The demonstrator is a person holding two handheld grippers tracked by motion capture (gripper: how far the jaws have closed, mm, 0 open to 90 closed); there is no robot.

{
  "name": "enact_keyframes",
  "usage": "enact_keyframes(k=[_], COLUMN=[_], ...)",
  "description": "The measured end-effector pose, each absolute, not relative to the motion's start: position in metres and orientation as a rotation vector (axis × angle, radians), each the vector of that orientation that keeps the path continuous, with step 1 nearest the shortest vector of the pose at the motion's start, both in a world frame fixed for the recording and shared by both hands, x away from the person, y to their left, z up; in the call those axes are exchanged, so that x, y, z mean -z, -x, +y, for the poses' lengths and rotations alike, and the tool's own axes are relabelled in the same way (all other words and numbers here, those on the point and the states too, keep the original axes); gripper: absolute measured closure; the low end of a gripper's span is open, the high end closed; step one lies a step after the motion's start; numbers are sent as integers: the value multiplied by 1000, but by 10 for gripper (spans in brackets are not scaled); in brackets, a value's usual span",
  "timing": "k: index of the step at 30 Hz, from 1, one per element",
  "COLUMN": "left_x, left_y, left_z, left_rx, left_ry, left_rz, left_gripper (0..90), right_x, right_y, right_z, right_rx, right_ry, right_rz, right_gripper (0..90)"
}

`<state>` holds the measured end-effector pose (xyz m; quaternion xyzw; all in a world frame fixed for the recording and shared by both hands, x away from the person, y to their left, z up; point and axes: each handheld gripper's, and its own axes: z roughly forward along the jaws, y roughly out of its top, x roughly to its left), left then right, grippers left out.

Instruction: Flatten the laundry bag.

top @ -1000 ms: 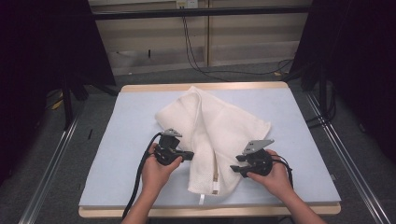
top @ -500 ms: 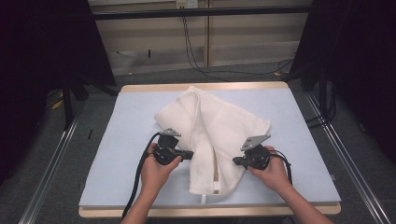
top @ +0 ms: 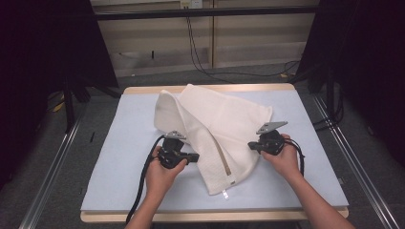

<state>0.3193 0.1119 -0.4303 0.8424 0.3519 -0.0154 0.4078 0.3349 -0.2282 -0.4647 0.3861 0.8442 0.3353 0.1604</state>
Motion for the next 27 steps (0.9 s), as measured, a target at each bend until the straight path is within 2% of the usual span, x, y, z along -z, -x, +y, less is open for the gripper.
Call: enact_keyframes(k=[9,13,16,22,27], left_x=[432,433,434,434,432], left_y=[-317,-317,-315,-309,-306], left_z=[105,106,105,105,106], left_rx=[36,40,34,36,22], left_ry=[-2144,-2150,-2146,-2146,-2152], left_rz=[876,884,882,879,872], left_gripper=[900,900,900,900,900], right_x=[463,456,453,451,461], right_y=[-338,-326,-312,-282,-277], right_z=[-229,-227,-223,-212,-205], right_rx=[-940,-1019,-1131,-1219,-1242], right_ry=[-1119,-1093,-1053,-1002,-982], right_rz=[2378,2347,2387,2451,2481], right_gripper=[900,755,686,584,530])
